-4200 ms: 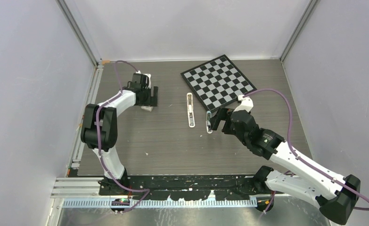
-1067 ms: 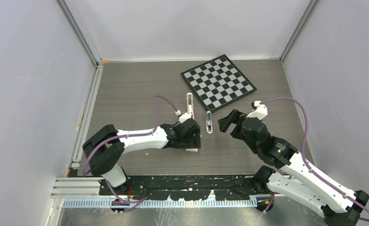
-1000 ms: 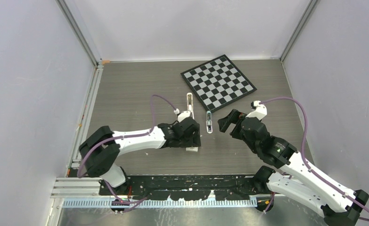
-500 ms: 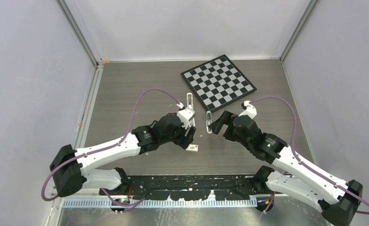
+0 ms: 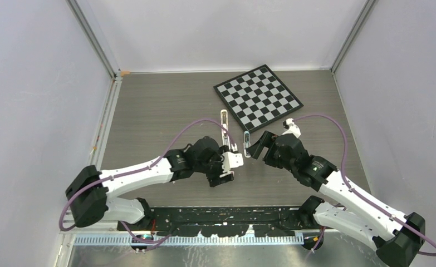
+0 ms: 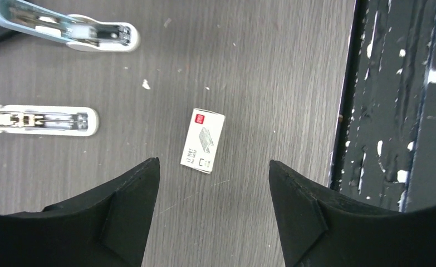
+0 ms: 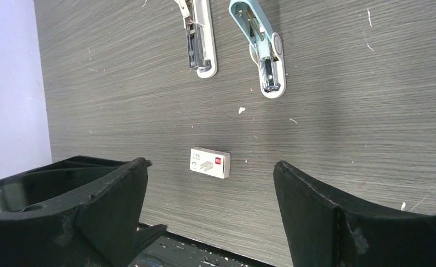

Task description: Load the staples into the stapler

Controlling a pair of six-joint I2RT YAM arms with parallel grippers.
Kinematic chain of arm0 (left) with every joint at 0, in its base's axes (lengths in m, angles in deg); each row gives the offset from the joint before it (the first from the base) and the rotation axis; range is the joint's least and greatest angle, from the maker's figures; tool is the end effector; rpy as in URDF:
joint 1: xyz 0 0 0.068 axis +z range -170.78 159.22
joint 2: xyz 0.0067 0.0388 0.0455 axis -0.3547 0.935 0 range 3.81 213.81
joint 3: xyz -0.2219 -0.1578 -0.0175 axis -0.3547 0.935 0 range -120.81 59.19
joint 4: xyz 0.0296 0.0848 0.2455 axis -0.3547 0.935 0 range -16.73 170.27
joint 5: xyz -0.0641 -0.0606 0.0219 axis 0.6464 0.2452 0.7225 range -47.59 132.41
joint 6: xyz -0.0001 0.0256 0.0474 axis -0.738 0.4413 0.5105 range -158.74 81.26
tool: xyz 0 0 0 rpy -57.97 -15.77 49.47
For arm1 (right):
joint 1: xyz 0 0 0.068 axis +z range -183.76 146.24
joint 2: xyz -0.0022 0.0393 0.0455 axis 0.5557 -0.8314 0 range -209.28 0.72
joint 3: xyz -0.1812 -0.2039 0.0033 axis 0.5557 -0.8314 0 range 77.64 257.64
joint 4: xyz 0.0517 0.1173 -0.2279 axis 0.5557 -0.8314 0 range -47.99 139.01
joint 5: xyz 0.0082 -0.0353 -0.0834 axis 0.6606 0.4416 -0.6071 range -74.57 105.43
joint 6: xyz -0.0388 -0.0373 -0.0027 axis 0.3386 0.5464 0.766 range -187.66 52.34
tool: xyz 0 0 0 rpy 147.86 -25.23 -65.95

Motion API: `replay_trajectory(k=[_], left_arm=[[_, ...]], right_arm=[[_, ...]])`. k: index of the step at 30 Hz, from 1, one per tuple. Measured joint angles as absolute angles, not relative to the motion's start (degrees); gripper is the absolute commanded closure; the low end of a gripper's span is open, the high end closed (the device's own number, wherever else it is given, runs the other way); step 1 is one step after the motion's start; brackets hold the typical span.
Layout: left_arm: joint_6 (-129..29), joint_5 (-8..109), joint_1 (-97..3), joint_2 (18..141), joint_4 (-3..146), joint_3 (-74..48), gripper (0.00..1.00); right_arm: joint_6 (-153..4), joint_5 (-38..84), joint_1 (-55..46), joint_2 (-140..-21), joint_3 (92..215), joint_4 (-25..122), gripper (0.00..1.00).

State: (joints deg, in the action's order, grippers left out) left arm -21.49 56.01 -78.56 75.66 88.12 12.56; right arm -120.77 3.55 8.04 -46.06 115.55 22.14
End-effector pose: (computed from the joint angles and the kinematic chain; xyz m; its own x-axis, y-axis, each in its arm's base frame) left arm 0.1357 -0.2313 0.2444 -0.0555 0.6287 -0.7757 0.9787 0.1880 0.0824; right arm 0.1383 0.1138 0.2637 -0.6834 0.4387 -0.5835 0.0314 0.8162 0.5769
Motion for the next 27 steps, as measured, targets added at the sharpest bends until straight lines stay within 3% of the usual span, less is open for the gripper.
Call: replay_trajectory(k=[18, 27], left_arm=[[-11.0, 56.9, -78.4, 96.5, 86.6, 8.6, 0.28], [-8.2, 57.1, -76.7, 99.8, 85.8, 6.5, 0.35]], right_arm=[[-119.0, 5.3, 1.2, -43.9, 113.7, 20.1, 0.11], [-117.9, 6.6, -1.1, -43.9, 113.7, 20.0, 0.10]])
